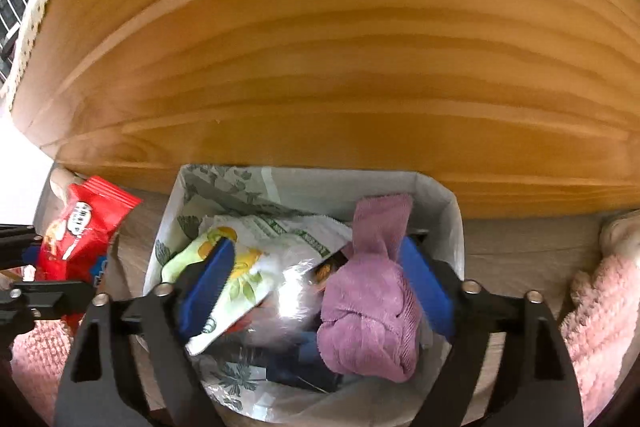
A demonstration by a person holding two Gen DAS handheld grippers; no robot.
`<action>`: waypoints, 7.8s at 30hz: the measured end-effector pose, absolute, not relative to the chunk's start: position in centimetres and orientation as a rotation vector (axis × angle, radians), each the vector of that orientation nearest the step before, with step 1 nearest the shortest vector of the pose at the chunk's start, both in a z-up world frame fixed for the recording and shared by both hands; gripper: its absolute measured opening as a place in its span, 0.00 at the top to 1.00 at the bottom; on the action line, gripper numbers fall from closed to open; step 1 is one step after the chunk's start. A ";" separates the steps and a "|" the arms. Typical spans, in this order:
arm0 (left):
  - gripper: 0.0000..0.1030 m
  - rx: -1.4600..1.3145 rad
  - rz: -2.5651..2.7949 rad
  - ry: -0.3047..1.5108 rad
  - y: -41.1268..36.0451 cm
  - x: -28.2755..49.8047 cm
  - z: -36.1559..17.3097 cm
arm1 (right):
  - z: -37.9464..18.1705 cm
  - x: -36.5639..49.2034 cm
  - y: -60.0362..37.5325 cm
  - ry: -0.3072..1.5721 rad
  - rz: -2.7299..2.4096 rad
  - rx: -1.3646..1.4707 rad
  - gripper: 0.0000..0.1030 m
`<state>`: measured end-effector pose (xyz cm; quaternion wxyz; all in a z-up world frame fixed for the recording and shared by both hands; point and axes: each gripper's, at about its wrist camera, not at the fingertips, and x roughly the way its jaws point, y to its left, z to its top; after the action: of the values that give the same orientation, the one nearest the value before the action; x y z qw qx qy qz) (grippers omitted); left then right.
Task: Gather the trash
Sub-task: 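Open the right tool to drop the clear wrapper while the left tool releases the red packet, then raise both open tools out of the bin, then move both open tools toward the yellow snack bag and gold packet on the bed, then grasp the yellow snack bag with the right tool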
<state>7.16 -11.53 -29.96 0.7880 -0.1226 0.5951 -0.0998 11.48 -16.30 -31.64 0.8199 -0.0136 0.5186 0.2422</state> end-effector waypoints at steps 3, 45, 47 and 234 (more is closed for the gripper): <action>0.61 -0.261 -0.212 1.298 -11.5 7.6 -30.5 | -31.6 11.6 -17.2 1.108 0.492 -0.017 0.16; 0.10 -0.251 -0.072 1.306 -10.5 9.5 -30.2 | -29.6 9.0 -22.7 1.077 0.390 0.082 0.11; 0.10 -0.264 -0.087 1.291 -10.5 9.3 -29.7 | -29.0 8.6 -22.5 1.067 0.395 0.076 0.11; 0.08 -0.370 -0.201 0.590 0.5 47.1 -7.9 | -12.2 47.1 -11.1 0.975 -0.403 0.187 0.08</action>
<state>47.06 0.46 -7.88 0.9350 -0.1810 0.2888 -0.0981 47.07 -11.09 -12.23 0.8599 0.0890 0.4646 -0.1919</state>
